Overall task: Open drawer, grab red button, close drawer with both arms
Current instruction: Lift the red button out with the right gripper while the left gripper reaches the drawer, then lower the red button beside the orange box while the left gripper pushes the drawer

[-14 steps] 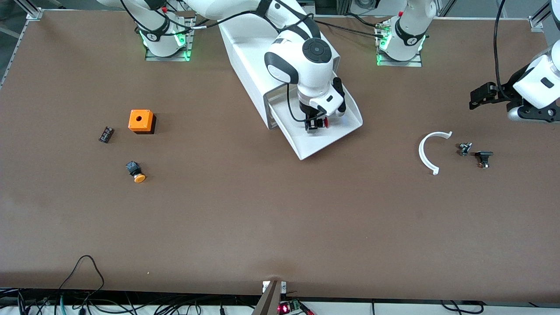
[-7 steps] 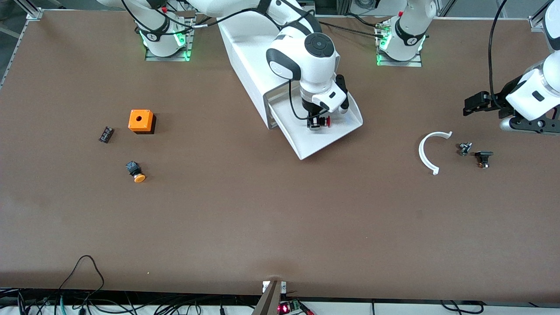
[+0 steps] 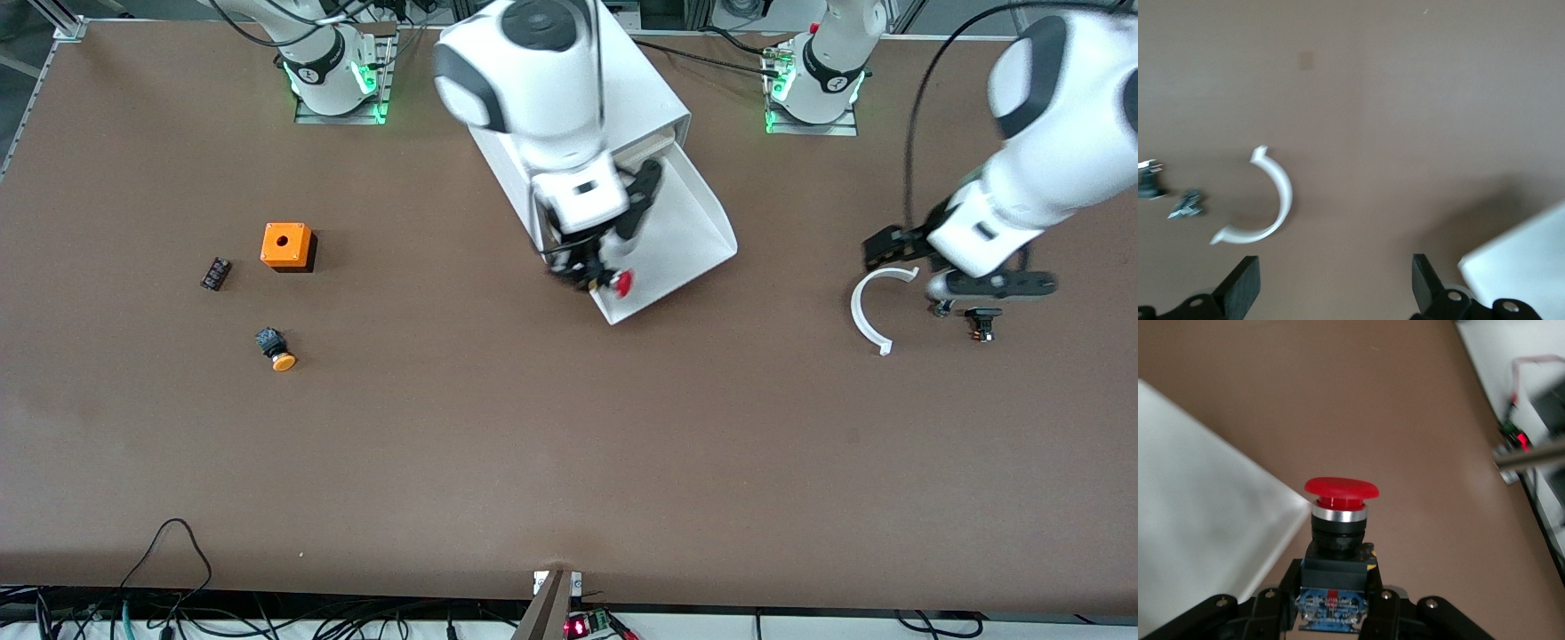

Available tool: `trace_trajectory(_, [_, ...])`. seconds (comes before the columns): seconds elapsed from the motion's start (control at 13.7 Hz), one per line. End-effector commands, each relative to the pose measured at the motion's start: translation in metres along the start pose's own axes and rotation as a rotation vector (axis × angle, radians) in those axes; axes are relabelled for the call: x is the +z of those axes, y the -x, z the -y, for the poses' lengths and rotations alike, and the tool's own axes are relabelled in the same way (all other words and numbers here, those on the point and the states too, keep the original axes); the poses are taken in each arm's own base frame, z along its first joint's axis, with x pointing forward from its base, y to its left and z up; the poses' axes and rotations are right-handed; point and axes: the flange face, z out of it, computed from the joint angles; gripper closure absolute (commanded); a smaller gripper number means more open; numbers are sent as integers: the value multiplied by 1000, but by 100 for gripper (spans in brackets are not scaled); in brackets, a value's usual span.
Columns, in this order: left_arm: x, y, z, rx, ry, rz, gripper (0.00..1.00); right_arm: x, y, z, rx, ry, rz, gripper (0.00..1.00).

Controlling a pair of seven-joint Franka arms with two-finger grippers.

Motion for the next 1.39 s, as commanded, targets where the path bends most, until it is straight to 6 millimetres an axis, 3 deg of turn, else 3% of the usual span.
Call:
trace_trajectory(0.0, [67,6,-45,-105,51,-53,0,16,48,-62,287,10,61,86])
trace_trajectory(0.15, [115,0,-58,-171,96,-71,0,36,97,-106,486,-19,131,86])
trace_trajectory(0.36, [148,15,-97,-233,103,-45,0,82,199,-165,673,-27,277,86])
trace_trajectory(0.58, [197,67,-122,-305,62,27,0,122,267,-186,780,-52,392,86])
trace_trajectory(0.73, [207,97,-147,-349,56,45,0,157,312,-186,829,-79,430,86])
trace_trajectory(0.88, [202,115,-168,-356,47,63,0,187,343,-176,859,-81,421,86])
trace_trajectory(1.02, [195,146,-199,-316,36,101,0,207,371,-168,879,-83,419,86])
trace_trajectory(1.31, [198,205,-237,-266,22,203,0,222,383,-158,882,-93,428,86])
